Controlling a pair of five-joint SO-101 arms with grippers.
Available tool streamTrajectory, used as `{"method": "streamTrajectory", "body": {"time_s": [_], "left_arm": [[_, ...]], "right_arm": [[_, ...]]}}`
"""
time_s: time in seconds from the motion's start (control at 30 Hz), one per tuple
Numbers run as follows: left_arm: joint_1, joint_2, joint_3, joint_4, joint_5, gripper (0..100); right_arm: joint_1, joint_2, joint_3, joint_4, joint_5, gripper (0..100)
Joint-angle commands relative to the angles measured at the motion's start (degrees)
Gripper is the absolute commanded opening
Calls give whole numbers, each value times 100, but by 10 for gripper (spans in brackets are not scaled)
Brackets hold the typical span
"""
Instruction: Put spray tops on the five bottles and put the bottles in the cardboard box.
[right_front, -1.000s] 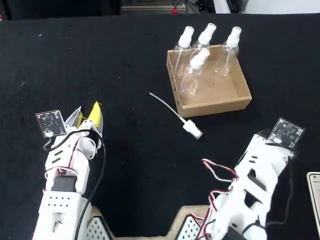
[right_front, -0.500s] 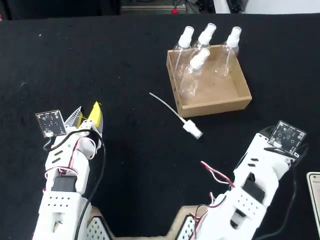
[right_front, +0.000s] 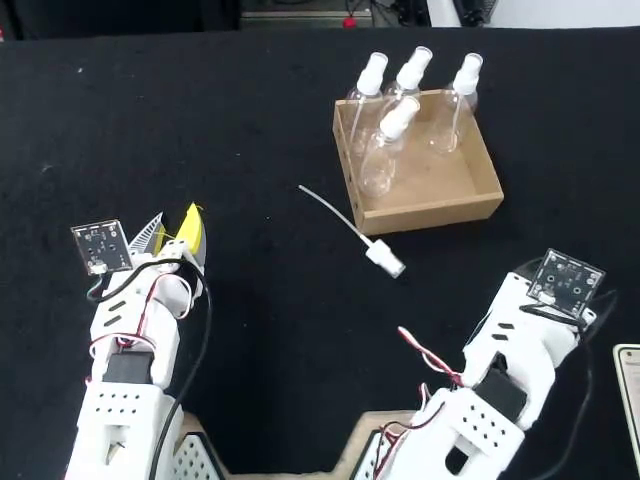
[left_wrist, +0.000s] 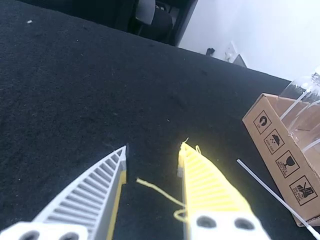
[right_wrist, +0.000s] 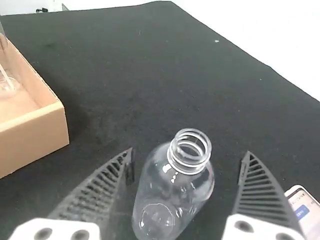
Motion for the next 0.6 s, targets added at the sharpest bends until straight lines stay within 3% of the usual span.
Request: {"method": "streamTrajectory", "body": {"time_s": [0.0, 0.17, 0.57], "left_arm": [[-22, -26, 22, -141, -26, 170], [-22, -26, 22, -141, -26, 170], [-22, -26, 13, -141, -26, 170]], "right_arm": [[255, 391, -699, 167, 70, 286], [308, 1508, -1613, 826, 70, 289], [237, 3125, -1464, -563, 79, 286]]}}
